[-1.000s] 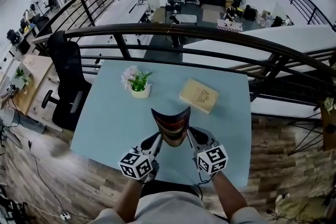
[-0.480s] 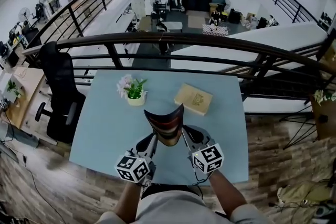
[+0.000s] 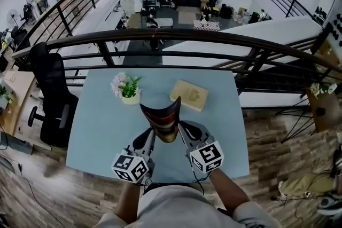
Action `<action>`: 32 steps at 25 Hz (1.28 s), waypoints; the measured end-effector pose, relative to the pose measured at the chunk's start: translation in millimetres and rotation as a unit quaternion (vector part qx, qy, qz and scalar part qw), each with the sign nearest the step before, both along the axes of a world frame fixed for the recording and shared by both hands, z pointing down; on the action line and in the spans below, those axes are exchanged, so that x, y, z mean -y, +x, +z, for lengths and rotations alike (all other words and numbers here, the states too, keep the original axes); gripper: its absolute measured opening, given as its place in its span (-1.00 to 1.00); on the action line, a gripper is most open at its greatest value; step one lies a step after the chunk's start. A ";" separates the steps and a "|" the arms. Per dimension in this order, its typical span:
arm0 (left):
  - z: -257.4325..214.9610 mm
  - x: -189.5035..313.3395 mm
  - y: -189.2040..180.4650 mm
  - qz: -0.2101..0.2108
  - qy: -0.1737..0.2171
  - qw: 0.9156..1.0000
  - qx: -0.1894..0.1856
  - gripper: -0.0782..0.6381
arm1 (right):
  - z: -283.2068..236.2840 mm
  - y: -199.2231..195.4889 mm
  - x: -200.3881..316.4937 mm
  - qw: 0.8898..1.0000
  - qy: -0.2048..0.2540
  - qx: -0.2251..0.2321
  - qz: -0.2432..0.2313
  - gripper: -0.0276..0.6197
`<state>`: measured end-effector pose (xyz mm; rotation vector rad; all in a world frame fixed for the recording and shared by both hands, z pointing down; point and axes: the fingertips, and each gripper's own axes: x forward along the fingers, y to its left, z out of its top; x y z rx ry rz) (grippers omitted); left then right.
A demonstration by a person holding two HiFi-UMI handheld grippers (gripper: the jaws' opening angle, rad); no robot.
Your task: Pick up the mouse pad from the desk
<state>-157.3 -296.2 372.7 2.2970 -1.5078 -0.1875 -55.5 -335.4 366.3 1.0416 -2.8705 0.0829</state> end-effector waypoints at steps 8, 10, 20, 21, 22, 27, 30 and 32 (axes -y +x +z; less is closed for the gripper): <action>0.2 3.4 -2.7 0.006 -0.001 1.000 0.007 -0.71 | -1.4 -4.2 1.8 1.000 0.001 -0.002 0.009 -0.86; 0.2 4.9 -3.5 0.007 -0.002 1.000 0.008 -0.71 | -1.7 -5.0 2.8 1.000 0.000 0.001 0.010 -0.86; 3.4 9.0 -1.4 0.013 -0.002 1.000 0.015 -0.71 | 1.2 -3.9 7.3 1.000 -0.002 -0.001 0.014 -0.86; 3.2 8.9 -1.5 0.013 -0.002 1.000 0.015 -0.71 | 1.1 -4.0 7.1 1.000 -0.002 -0.001 0.014 -0.87; 3.0 8.6 -1.6 0.013 -0.002 1.000 0.015 -0.71 | 0.9 -4.2 6.8 1.000 -0.003 0.000 0.013 -0.86; 2.3 9.4 -1.2 0.014 -0.001 1.000 0.016 -0.71 | 1.7 -3.7 8.4 1.000 -0.003 -0.003 0.015 -0.87; 2.4 11.2 -2.2 0.014 -0.001 1.000 0.017 -0.71 | 2.1 -3.3 11.0 1.000 -0.004 -0.003 0.016 -0.87; 2.8 11.5 -2.9 0.014 -0.002 1.000 0.016 -0.71 | 2.2 -3.5 11.3 1.000 -0.005 -0.003 0.017 -0.87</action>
